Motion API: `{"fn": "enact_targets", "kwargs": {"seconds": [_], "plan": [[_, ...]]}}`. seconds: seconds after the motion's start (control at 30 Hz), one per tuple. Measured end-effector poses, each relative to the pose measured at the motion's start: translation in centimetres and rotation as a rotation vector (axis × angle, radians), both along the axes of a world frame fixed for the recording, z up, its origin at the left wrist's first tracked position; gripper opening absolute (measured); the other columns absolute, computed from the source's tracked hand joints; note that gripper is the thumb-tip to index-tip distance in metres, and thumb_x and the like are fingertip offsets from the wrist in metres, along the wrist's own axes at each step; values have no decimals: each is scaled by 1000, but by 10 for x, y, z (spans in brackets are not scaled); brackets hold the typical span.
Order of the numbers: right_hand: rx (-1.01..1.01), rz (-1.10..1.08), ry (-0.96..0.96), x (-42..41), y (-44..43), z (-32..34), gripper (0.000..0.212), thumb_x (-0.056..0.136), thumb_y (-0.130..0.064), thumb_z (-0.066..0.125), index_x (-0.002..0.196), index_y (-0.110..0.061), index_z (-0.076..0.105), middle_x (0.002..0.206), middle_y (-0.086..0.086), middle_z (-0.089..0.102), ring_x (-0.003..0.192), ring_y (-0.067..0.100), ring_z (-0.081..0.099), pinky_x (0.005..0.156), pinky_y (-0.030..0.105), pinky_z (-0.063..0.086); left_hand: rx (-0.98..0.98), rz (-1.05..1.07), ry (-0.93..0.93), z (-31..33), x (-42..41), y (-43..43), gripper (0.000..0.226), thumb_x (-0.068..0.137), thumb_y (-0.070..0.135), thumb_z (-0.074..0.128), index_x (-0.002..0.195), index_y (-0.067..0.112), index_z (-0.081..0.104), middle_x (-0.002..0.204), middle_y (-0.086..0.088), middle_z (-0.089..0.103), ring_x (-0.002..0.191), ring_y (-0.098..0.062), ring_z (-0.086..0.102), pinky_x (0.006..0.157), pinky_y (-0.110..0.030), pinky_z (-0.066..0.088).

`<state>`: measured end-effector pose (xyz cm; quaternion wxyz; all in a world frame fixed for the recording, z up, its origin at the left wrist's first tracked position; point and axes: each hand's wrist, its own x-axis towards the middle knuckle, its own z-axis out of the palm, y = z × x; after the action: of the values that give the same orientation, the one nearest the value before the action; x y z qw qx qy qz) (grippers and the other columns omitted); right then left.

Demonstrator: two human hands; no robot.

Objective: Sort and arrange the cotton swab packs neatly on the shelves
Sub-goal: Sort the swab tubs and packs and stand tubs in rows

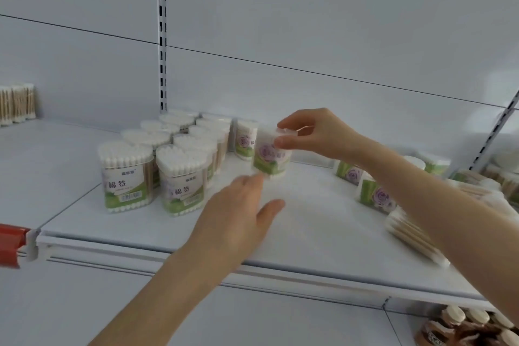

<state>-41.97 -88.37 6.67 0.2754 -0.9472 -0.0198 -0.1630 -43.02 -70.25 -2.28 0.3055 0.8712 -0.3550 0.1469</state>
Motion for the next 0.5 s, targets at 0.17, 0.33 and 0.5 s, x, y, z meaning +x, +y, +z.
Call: {"fn": "enact_targets", "kwargs": {"seconds": [0.17,0.33,0.5], "plan": [[7,-71,-13,47,23,-23,42,75,-35,75,110,-17,62,105,0,56,90,11,51,80,23,40,211,-108,22,-14,0,6,46,94,50,40,113,12,58,116,1,56,111,-16,45,93,-30,36],[123,-175,-22,70,33,-39,41,74,-34,76,109,-18,61,112,4,52,96,15,49,69,28,44,221,-95,9,-14,-1,5,47,94,50,40,115,13,58,121,1,55,113,-16,43,95,-31,37],[187,-185,-17,72,31,-37,39,73,-32,77,106,-16,63,109,5,51,101,15,48,75,24,37,207,-91,-12,-13,-1,6,45,94,49,39,114,12,58,118,-1,56,111,-19,44,94,-32,37]]}}
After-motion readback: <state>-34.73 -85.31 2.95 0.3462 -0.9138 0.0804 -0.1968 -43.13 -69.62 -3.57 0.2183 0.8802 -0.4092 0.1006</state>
